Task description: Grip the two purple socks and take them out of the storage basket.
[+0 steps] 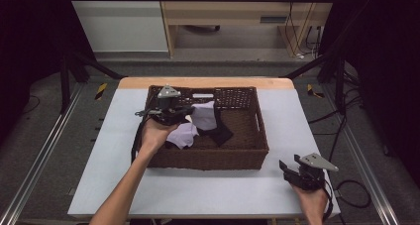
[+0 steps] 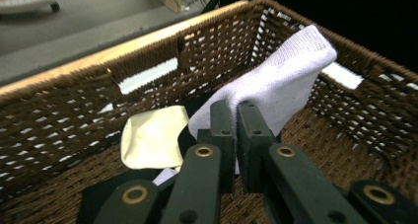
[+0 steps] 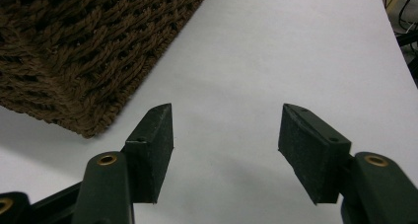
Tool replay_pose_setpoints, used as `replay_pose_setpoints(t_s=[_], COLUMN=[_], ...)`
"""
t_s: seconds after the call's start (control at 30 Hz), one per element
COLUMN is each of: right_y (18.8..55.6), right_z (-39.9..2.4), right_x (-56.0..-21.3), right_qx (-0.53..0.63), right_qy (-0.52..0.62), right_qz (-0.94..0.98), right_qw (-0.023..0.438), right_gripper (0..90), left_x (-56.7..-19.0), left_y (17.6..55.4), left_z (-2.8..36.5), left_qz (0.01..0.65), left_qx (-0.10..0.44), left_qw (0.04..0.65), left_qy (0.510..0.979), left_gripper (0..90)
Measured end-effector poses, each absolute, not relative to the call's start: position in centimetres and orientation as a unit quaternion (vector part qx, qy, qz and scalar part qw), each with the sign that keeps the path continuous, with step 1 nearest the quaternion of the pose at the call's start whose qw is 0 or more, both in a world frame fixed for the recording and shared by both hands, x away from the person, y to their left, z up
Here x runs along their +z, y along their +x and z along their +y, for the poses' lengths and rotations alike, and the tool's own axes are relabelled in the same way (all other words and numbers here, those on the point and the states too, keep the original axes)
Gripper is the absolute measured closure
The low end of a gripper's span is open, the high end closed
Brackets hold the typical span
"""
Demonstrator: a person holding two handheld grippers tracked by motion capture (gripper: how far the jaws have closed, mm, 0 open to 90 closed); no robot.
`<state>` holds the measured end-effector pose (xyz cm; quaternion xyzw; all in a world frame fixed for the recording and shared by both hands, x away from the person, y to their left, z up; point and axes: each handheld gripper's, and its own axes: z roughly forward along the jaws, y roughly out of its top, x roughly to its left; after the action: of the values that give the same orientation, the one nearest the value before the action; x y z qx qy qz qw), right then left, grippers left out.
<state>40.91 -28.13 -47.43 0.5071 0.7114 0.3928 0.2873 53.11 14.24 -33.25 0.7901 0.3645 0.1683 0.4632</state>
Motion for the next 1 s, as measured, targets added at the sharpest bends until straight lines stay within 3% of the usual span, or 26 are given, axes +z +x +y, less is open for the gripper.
replay_pose_setpoints(t_s=[0.33,1.0], right_y=[40.9,40.7], right_z=[-28.1,-28.2], right_x=[-47.4,-47.4], right_qx=[0.393,0.395], right_qy=[0.506,0.505], right_qz=[0.710,0.710], right_qw=[0.291,0.291], right_gripper=[38.3,40.3], left_x=[-29.9,-27.2], left_y=[49.2,42.8], left_z=[17.1,19.7], left_qz=[0.339,0.294], left_qx=[0.186,0.198], left_qw=[0.519,0.558], left_qy=[0.762,0.750], left_gripper=[85.9,85.9])
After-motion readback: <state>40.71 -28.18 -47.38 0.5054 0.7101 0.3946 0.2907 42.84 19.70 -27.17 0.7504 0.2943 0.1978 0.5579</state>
